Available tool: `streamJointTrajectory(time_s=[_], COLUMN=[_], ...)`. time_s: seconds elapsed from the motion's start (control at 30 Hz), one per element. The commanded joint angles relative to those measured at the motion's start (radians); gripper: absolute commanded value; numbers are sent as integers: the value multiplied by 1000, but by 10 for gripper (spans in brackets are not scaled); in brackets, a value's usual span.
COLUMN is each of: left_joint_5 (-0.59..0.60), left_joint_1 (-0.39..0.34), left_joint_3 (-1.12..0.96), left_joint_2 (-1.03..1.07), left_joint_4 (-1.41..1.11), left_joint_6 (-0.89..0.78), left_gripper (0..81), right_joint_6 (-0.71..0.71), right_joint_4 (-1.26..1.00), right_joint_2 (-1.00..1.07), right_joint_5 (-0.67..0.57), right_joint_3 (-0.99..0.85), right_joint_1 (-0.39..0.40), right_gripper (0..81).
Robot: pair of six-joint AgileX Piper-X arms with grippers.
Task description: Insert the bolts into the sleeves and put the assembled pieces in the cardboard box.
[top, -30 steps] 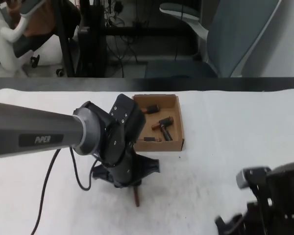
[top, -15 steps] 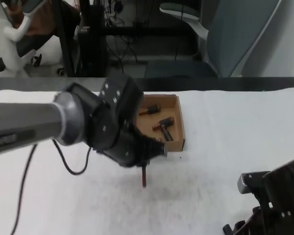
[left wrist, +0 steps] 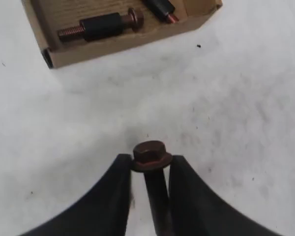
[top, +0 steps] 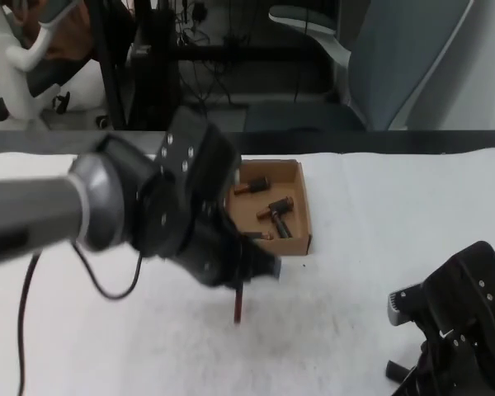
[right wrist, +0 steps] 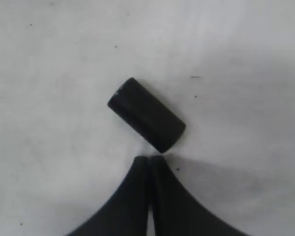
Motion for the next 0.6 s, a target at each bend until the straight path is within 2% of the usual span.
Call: streamJointTrajectory(time_s=[0.0,0.1,0.17,0.2,0.27,0.37,0.47,0.53,0.57], left_joint_5=[22,53,64,63,63,66,89,108,115], left_joint_1=[-23,-27,-21,-20,-20,-20,-20,-20,-20], left_joint_3=[69,152,194,210,228,233,233,233,233], left_joint_2=[-60,-111,-137,-149,-164,-172,-172,-172,-172], left_joint_4=[-74,-166,-205,-219,-240,-260,-293,-309,-314], left_joint_6=[19,-43,-82,-85,-73,-71,-71,-71,-71], left_gripper=[13,13,13,13,14,17,17,17,17], right_joint_6=[-22,-99,-127,-140,-160,-222,-344,-397,-421], right_joint_4=[-13,29,120,167,292,437,460,425,397], right_joint_2=[5,-16,-30,-36,-46,-50,-50,-50,-50], right_joint_5=[-58,-170,-182,-182,-162,-35,71,57,41], right_joint_3=[8,5,-10,-25,-65,-126,-180,-207,-220], right_joint_1=[24,24,24,24,24,34,45,45,45], right_gripper=[6,0,57,126,314,700,680,581,556])
